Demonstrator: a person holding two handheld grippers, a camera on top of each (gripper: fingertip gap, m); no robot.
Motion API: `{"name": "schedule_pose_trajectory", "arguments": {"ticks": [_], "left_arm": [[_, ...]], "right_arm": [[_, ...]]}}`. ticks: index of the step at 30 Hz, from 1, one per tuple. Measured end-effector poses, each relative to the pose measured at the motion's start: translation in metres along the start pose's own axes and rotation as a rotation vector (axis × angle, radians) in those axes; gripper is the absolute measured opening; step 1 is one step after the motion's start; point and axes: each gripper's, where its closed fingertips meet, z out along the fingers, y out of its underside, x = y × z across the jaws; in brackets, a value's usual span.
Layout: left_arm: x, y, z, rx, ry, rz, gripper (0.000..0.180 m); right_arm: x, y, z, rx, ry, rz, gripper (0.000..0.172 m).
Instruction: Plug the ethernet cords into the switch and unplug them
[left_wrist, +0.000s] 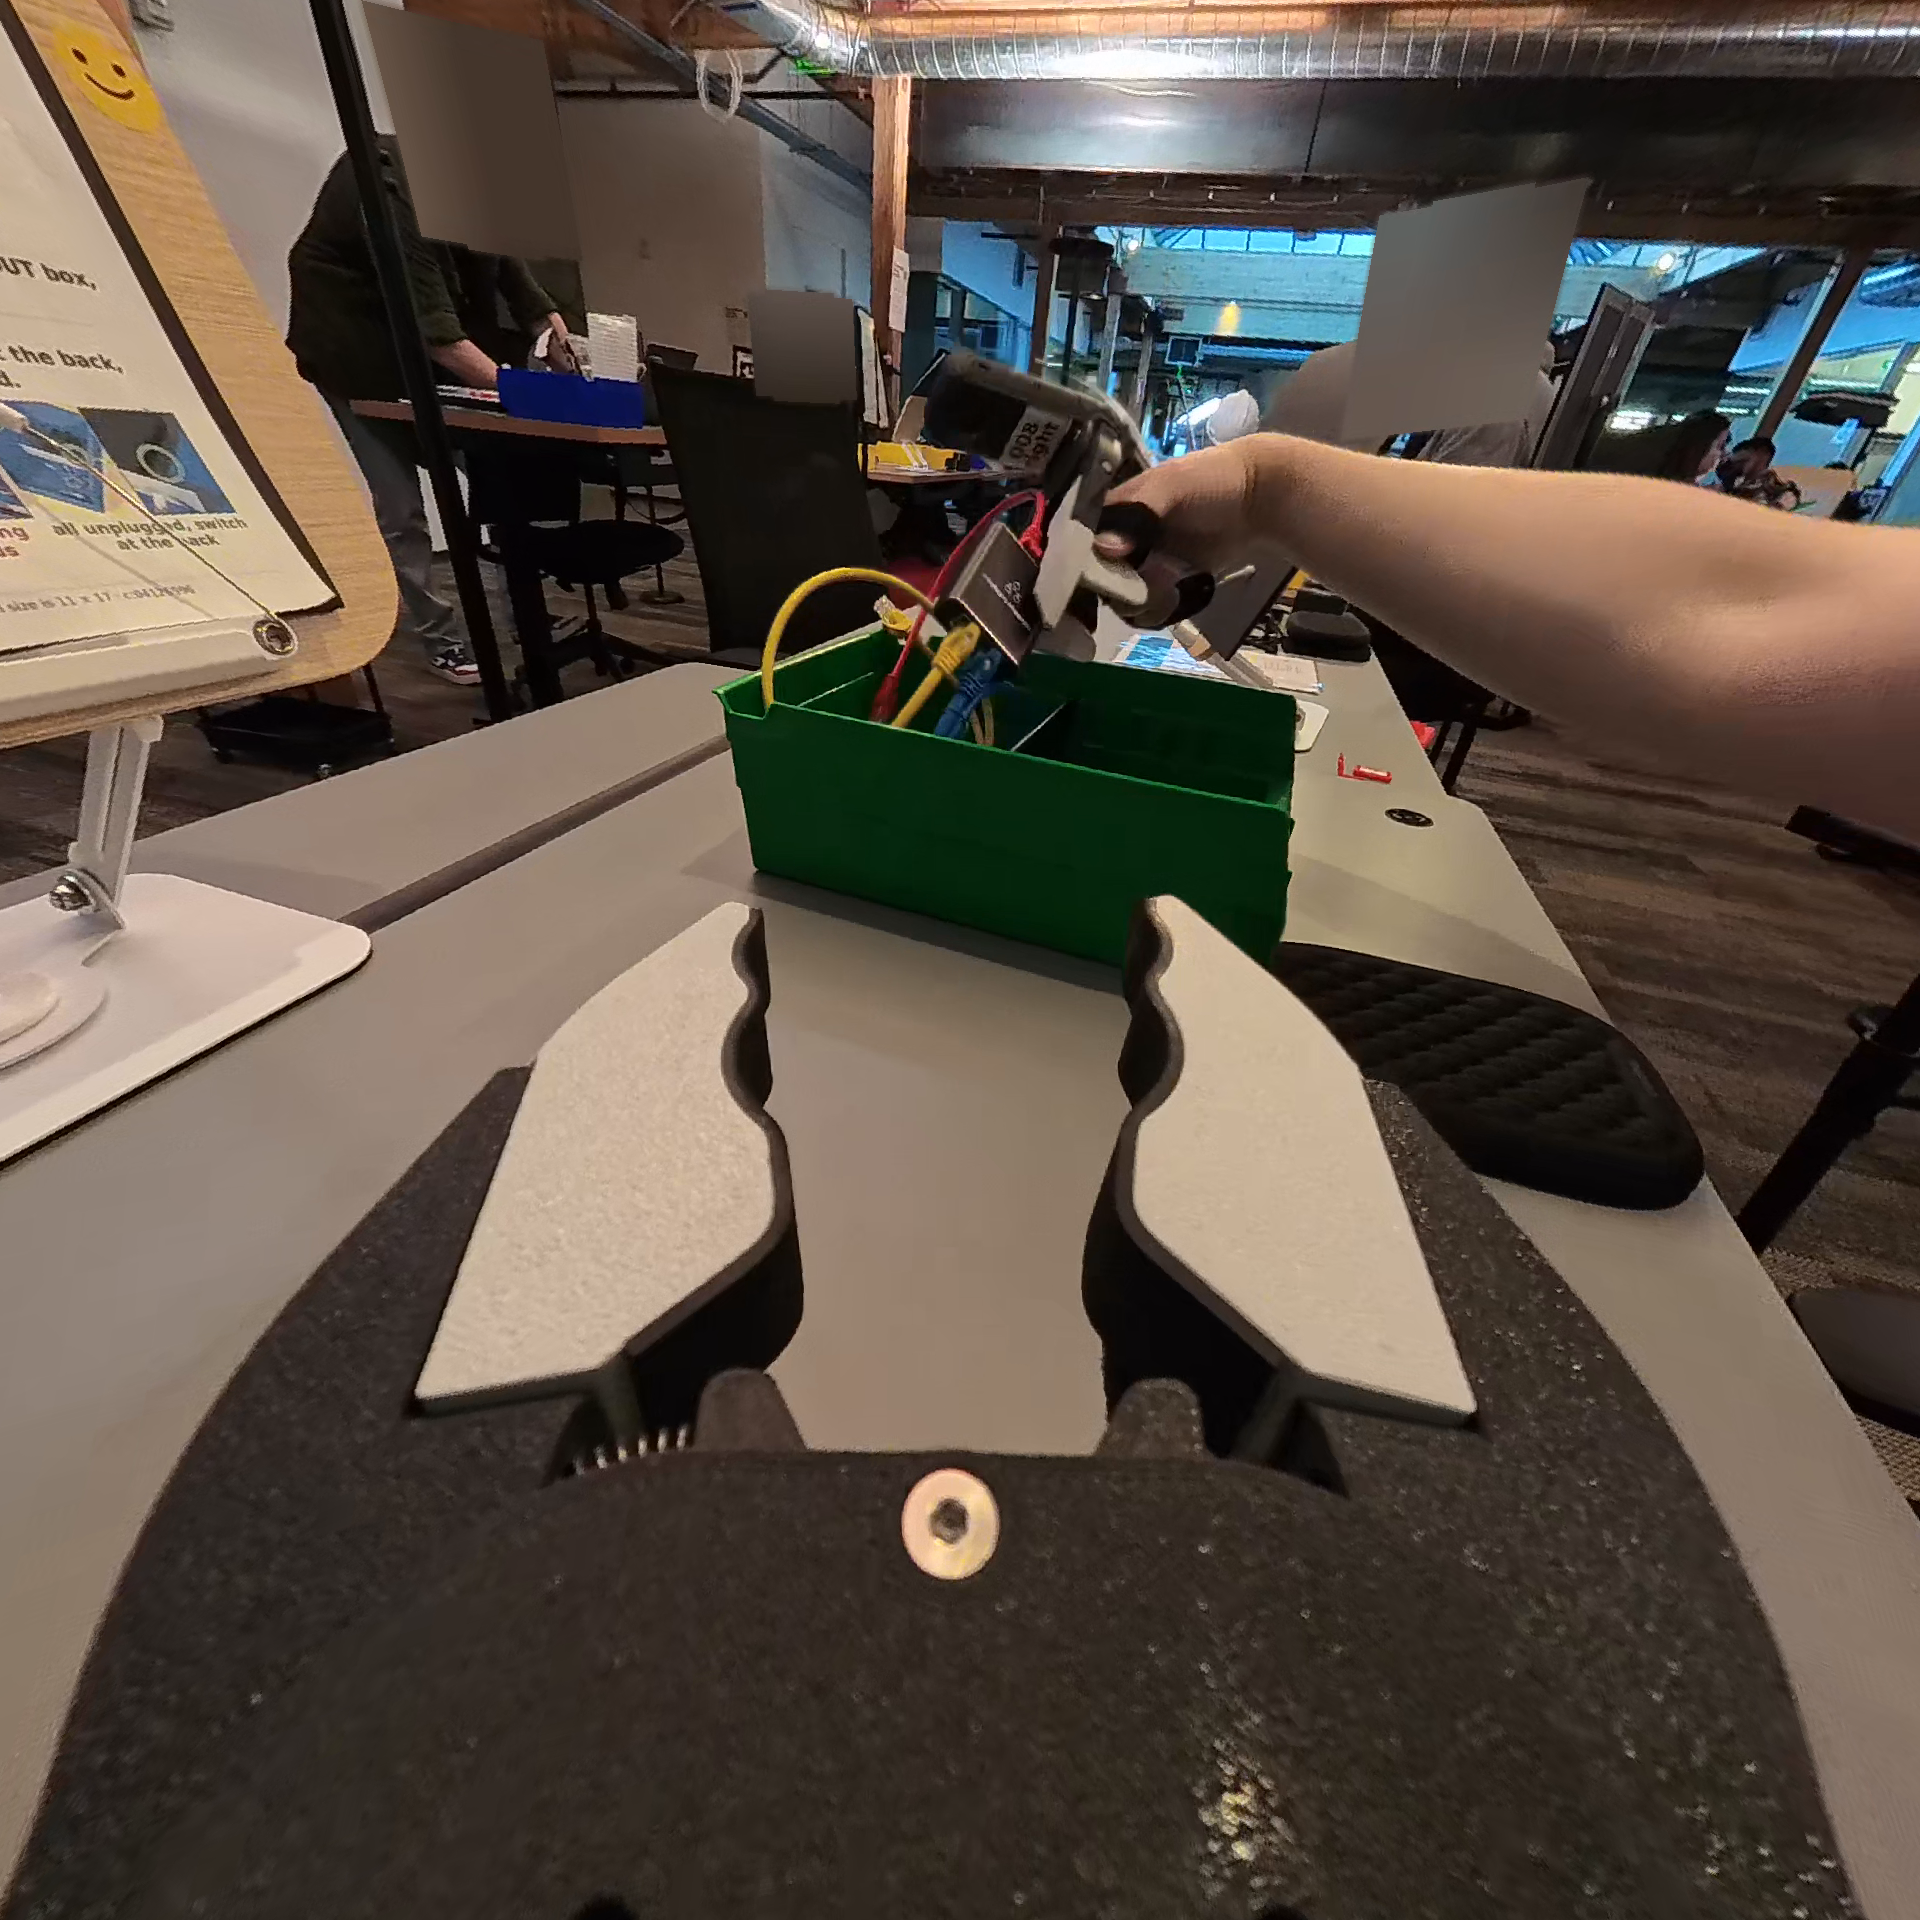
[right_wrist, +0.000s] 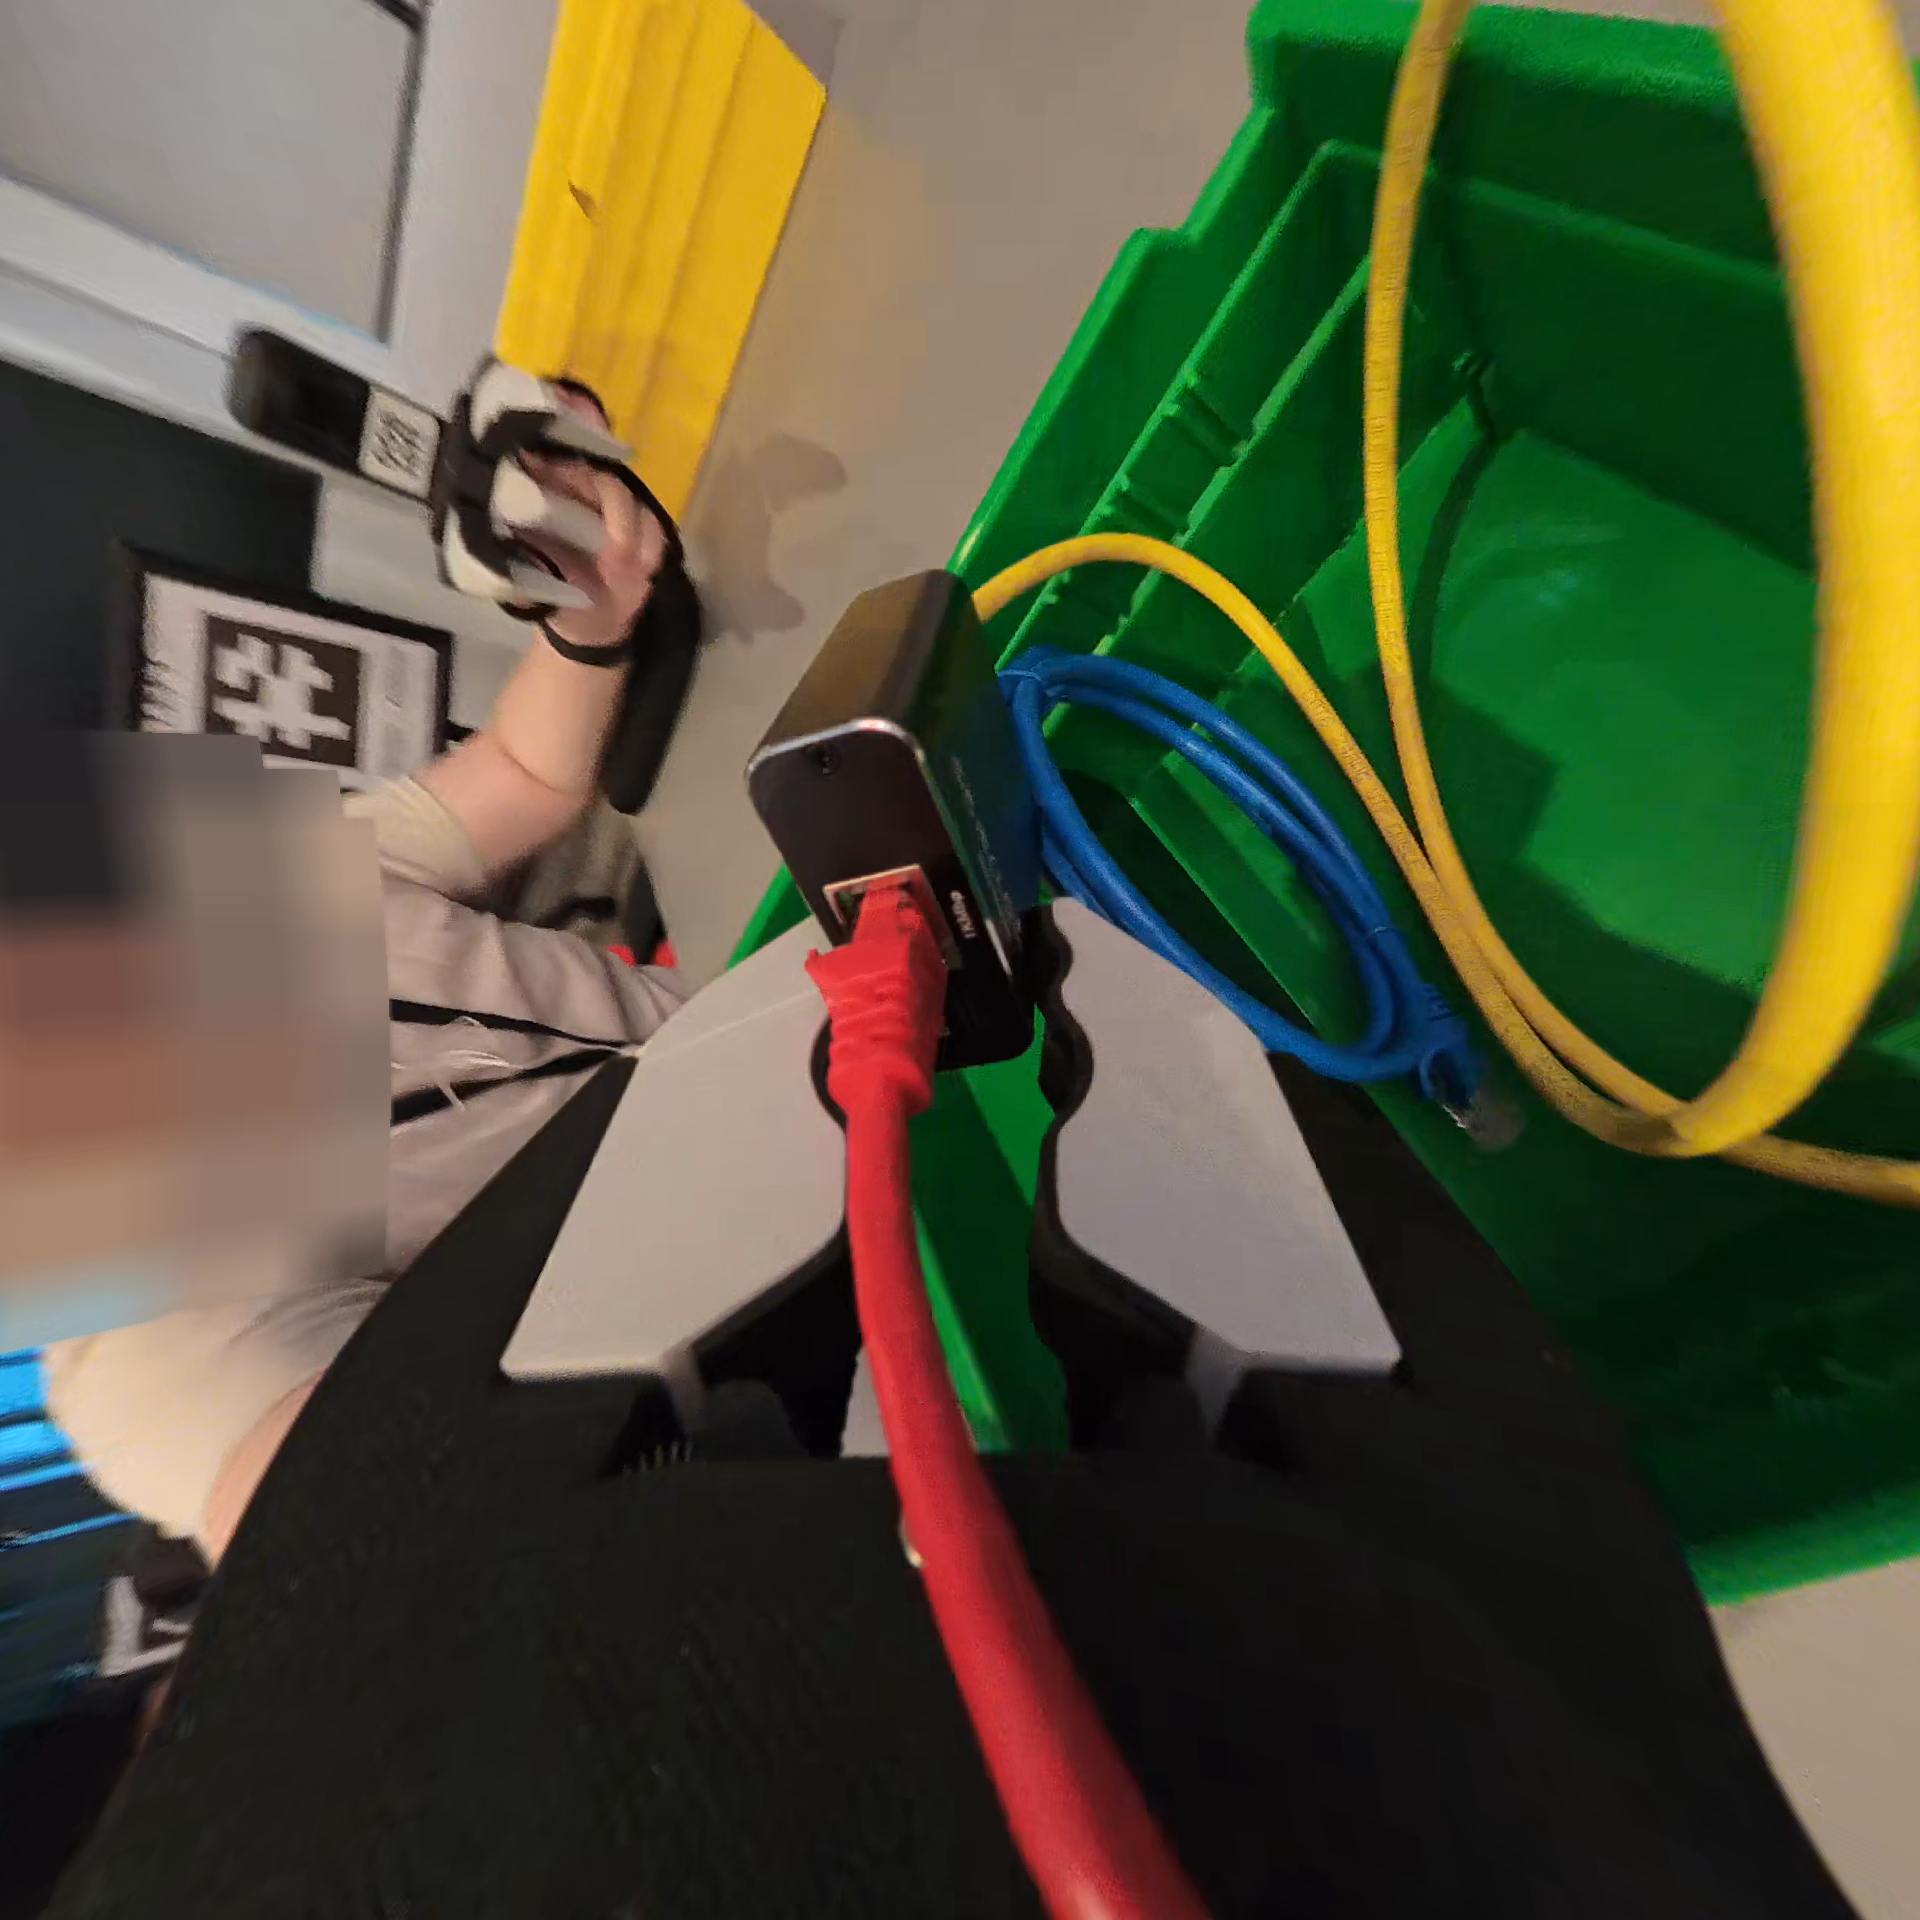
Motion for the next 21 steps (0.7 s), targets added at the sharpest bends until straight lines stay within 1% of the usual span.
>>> {"name": "schedule_pose_trajectory", "arguments": {"ticks": [3,6,9,12,14,18,21], "left_arm": [[-0.001,0.001,0.000,-0.005,-0.004,0.004,0.065],[-0.003,0.002,-0.001,-0.004,-0.001,-0.008,0.065],[-0.004,0.003,0.000,-0.010,0.001,-0.013,0.065],[-0.004,0.003,-0.001,-0.009,0.000,-0.010,0.065],[-0.004,0.002,-0.001,-0.005,-0.003,-0.006,0.065],[-0.005,0.000,-0.002,0.002,-0.006,-0.008,0.065],[-0.005,0.000,-0.002,0.003,-0.003,-0.015,0.065]], "right_arm": [[0.008,-0.007,-0.007,0.052,-0.042,0.057,0.033],[0.012,-0.006,-0.013,0.050,-0.041,0.101,0.033],[0.011,0.006,-0.018,-0.008,-0.027,0.148,0.044],[0.005,0.011,-0.031,-0.016,-0.037,0.213,0.056],[0.003,0.015,-0.042,-0.013,-0.014,0.211,0.052],[0.002,0.025,-0.061,0.057,0.030,0.163,0.051],[-0.002,0.036,-0.069,0.116,0.057,0.080,0.051]]}}
